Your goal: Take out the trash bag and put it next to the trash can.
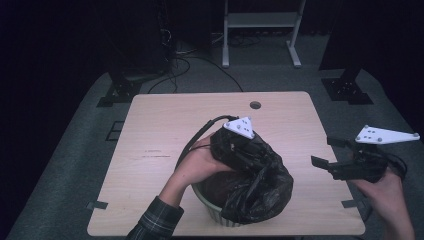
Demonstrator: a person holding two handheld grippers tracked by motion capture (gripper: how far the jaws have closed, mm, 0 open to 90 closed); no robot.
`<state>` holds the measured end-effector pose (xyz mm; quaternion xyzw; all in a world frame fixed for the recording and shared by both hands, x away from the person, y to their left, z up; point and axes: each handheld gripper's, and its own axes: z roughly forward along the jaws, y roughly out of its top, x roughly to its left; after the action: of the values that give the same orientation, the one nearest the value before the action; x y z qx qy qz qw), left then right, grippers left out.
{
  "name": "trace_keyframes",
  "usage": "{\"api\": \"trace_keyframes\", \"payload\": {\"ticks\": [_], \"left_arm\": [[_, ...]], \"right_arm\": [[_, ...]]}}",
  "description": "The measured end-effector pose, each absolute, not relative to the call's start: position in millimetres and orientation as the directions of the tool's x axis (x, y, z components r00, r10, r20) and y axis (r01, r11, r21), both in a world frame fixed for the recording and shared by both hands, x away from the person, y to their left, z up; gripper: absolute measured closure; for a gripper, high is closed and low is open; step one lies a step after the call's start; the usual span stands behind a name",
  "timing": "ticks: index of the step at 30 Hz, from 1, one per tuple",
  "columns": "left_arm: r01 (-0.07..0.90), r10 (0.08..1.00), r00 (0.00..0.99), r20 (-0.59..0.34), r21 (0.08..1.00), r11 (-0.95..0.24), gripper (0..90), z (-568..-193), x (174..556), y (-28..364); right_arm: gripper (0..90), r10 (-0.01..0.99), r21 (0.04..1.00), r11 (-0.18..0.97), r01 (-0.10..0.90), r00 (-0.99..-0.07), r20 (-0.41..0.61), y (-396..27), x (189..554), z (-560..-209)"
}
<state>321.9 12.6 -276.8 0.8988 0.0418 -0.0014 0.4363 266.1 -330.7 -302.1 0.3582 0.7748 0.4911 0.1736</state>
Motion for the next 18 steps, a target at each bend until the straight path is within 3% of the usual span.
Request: {"api": "trace_keyframes", "payload": {"ticks": [18], "left_arm": [[0.101, 0.159, 0.987, -0.013, 0.824, -0.558, 37.6, -263.5, 306.9, 84.6]], "right_arm": [[10.0, 0.722, 0.881, 0.264, 0.393, -0.686, 0.09, -326.3, 266.6, -301.1]]}}
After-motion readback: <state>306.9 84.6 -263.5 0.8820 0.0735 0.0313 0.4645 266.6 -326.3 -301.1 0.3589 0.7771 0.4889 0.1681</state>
